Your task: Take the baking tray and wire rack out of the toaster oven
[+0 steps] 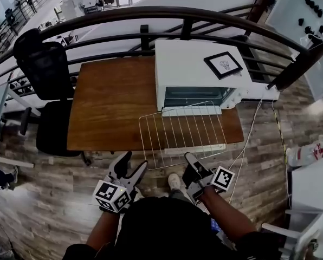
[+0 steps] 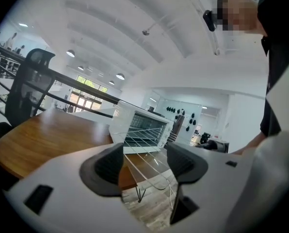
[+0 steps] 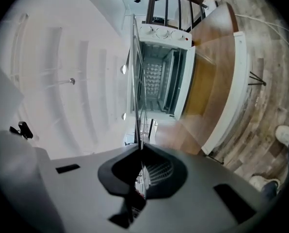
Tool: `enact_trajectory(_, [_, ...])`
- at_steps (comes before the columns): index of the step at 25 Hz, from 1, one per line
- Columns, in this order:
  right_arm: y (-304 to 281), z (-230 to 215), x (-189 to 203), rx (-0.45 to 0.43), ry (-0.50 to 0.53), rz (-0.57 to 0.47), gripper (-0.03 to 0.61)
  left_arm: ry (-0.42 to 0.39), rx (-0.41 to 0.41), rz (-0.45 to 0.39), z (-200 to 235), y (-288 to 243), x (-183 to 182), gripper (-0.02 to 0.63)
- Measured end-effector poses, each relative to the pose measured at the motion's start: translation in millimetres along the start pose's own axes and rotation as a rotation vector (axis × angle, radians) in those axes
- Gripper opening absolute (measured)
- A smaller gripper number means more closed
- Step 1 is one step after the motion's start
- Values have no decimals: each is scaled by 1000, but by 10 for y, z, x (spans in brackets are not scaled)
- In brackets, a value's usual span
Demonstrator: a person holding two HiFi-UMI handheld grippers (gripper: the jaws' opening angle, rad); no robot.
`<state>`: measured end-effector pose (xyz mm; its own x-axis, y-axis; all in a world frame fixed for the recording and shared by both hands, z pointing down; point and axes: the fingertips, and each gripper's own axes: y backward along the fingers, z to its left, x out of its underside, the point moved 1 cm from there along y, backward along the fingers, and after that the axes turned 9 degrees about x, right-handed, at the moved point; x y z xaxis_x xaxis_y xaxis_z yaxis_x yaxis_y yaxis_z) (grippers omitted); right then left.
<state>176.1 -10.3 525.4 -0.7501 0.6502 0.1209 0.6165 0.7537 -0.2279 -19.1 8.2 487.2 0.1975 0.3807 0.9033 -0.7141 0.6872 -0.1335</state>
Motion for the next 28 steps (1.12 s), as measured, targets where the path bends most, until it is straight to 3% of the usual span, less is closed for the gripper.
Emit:
enact_trajectory(14, [-813, 451, 1304, -26, 70, 128, -3, 16, -96, -69, 862, 1315, -169, 287])
enact_trajectory(28, [-1490, 811, 1789, -73, 84, 194, -3, 3, -227, -157, 1299, 2229, -349, 287])
